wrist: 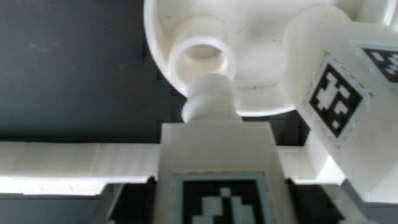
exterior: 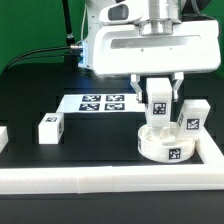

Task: Assemble stool

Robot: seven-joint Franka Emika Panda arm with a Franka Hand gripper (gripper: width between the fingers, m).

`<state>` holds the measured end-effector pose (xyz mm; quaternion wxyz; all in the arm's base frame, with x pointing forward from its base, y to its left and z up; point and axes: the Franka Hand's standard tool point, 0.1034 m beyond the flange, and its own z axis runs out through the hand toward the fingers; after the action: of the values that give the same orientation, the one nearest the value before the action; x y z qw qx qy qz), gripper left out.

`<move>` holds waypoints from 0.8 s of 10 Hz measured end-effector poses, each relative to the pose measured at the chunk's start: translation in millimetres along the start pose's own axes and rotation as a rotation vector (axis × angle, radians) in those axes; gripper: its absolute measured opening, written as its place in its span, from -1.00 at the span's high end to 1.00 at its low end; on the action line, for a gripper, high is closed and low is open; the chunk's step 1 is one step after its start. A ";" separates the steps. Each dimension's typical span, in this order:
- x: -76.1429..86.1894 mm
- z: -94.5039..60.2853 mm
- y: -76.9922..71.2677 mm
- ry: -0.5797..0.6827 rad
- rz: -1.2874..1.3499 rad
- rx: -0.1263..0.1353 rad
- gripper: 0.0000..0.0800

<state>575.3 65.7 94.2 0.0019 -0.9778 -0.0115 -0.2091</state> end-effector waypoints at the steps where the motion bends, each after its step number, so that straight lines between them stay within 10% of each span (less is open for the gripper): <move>1: -0.8 0.6 0.5 0.000 0.000 -0.001 0.16; 8: -10.1 6.9 -1.4 -0.005 -0.009 -0.004 0.16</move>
Offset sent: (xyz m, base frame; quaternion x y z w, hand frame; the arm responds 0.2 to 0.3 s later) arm -0.0049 0.0079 -0.0020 -0.0144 0.0041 0.0026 0.9999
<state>568.8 66.9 83.8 -0.0010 -0.9782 -0.0157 -0.2068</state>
